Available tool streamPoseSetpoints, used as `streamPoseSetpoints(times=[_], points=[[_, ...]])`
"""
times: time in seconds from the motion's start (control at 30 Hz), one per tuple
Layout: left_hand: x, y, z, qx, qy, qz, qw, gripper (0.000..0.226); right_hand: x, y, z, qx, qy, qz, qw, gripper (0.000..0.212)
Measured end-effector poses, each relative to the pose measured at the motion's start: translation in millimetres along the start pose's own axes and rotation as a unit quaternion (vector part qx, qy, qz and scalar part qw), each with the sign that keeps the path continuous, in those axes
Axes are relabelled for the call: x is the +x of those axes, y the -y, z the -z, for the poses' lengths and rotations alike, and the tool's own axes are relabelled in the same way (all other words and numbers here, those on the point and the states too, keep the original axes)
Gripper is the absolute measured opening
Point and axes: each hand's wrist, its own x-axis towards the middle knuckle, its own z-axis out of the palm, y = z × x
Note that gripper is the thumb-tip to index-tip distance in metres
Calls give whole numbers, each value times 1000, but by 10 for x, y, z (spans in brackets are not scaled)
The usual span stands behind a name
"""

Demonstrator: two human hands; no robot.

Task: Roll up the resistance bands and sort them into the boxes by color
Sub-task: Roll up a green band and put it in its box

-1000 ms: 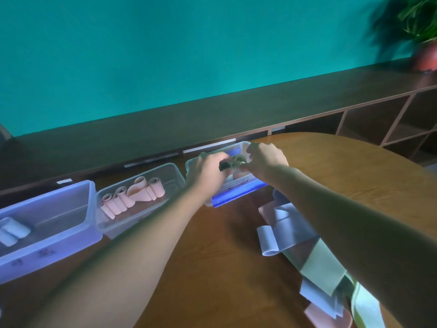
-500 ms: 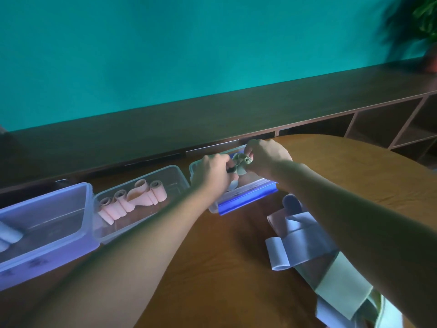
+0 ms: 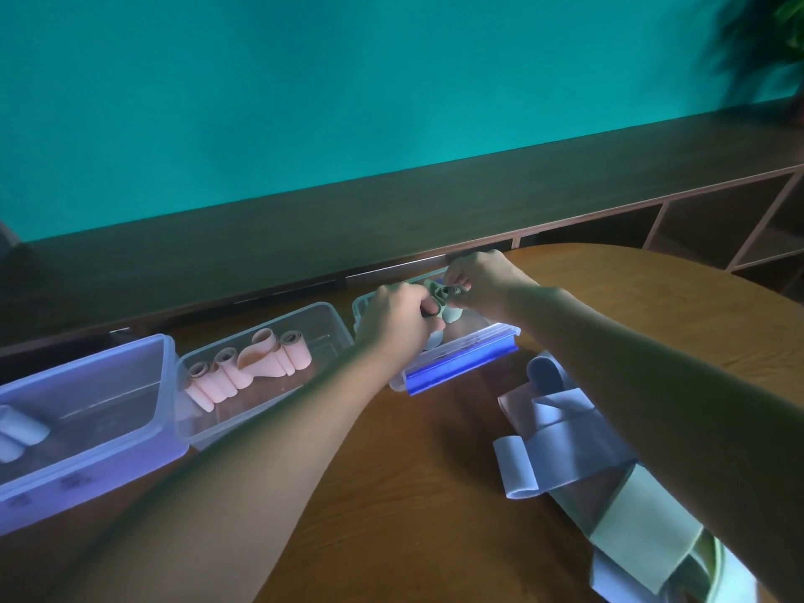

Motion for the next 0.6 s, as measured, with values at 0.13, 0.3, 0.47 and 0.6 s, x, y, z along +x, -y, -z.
streamPoseSetpoints(times=[0.13,0.3,0.47,0.6], points=[[7,23,-16,-2,6,4,1000,10,-31,-17,127,-30,-11,5,999,24],[14,21,-40,9,5,6,1000,7,-57,-67,329,-59,4,14,998,36],[-7,5,-14,12,10,12,1000,6,-105,-87,417,-57,-2,10,998,33],[0,-10,-25,38,-1,25,999,8,-152,-104,448,-46,-17,16,999,32]])
